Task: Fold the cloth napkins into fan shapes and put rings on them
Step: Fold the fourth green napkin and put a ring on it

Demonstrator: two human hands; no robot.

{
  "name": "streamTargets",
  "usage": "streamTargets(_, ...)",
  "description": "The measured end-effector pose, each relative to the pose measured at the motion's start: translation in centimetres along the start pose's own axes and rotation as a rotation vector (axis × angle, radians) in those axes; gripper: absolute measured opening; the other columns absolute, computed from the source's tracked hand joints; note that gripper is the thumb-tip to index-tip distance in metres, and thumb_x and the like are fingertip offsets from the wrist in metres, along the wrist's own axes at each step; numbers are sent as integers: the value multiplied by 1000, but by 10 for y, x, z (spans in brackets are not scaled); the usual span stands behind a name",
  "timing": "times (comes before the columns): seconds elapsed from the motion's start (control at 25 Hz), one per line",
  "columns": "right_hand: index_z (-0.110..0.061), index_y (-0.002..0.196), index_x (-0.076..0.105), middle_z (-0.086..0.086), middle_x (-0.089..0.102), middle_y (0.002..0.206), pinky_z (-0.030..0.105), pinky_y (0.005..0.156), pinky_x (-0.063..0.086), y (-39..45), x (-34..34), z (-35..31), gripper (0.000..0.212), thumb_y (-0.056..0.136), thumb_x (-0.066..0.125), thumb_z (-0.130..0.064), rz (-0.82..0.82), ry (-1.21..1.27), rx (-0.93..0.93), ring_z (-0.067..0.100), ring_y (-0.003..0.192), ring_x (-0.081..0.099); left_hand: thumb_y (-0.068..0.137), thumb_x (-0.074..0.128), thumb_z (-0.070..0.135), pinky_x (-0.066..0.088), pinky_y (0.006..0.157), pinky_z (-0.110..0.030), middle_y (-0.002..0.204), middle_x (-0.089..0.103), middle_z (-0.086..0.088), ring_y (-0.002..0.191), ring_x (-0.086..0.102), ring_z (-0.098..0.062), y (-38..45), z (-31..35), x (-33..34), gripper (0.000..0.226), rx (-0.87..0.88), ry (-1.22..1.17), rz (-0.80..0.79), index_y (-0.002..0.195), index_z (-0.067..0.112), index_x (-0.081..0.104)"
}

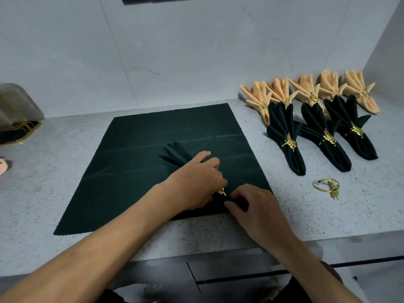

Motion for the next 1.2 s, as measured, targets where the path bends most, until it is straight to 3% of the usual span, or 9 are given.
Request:
streamTargets(0.16, -22, 74, 63, -12, 55, 68, 11, 55, 31, 3, 8, -12, 16, 83, 76, -26, 83, -31, 66, 8, 59, 50, 82, 61, 22, 23, 117, -50, 106, 66, 7, 110, 53, -22, -15, -1, 16, 33, -80, 0, 346, 114, 21, 66)
streamTargets(0.24, -21, 72, 61, -12, 53, 66, 12, 54, 29, 5, 13, -20, 19, 83, 76, -24, 120, -32, 87, 7, 57, 48, 80, 63, 27, 38, 105, -50, 117, 62, -1, 111, 54, -26, -34, 4, 23, 39, -312, -149, 514, 117, 16, 65)
streamTargets(0.32, -22, 70, 55, -12, 50, 65, 12, 52, 29, 5, 19, -25, 23, 83, 75, -25, 143, -31, 113, 7, 56, 47, 80, 66, 25, 47, 80, -39, 97, 63, 4, 90, 57, -22, -54, 14, 22, 19, -615, -419, 643, 99, 18, 67)
streamTargets(0.44, -27, 73, 50, -14, 49, 66, 14, 52, 32, 1, 28, -30, 26, 82, 75, -30, 94, -39, 122, 3, 59, 48, 85, 70, 29, 48, 68, -26, 74, 63, 14, 72, 60, -5, -61, 29, 36, 6, -939, -990, 560, 85, 28, 64)
streamTargets(0.56, -30, 77, 51, -14, 54, 70, 17, 54, 36, 2, 25, -35, 21, 83, 70, -37, -30, -53, 127, 2, 64, 52, 84, 74, 32, 49, 68, -19, 79, 65, 14, 76, 61, 2, -58, 34, 46, 16, -942, -1202, 529, 96, 28, 64)
streamTargets(0.72, -30, 83, 66, -14, 67, 76, 25, 66, 52, 21, 10, -28, 7, 84, 68, -23, -268, 173, 149, 1, 72, 63, 75, 79, 47, 43, 62, -13, 79, 62, 10, 70, 58, 1, -55, 32, 50, 55, -946, -1350, 450, 122, 32, 55)
streamTargets(0.84, -25, 91, 66, -5, 71, 75, 30, 67, 54, 35, 7, -21, 16, 86, 69, -10, -237, 407, 297, 5, 64, 65, 72, 81, 40, 41, 63, -14, 77, 62, 9, 69, 58, 0, -51, 30, 49, 74, -919, -1349, 370, 137, 30, 48)
streamTargets(1.0, -23, 90, 62, 2, 71, 72, 40, 65, 56, 43, 23, -27, 13, 87, 70, -13, -276, 473, 331, 13, 59, 63, 75, 73, 25, 39, 58, -11, 71, 61, 9, 63, 57, 3, -51, 28, 45, 80, -917, -1366, 315, 146, 28, 38)
streamTargets(1.2, -28, 99, 60, -5, 70, 82, 28, 60, 51, 62, 13, -14, 22, 84, 72, -18, -167, 312, 286, 9, 64, 63, 84, 67, 19, 50, 62, -25, 86, 68, 9, 61, 66, -10, -56, 1, 49, 63, -997, -1447, 364, 142, 25, 44)
Point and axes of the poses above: each hand's wrist, its own y-axis towards the middle knuckle, its own x-axis out of the palm, z = x × y, the point moved 2 cm from there along y, towards the middle knuckle
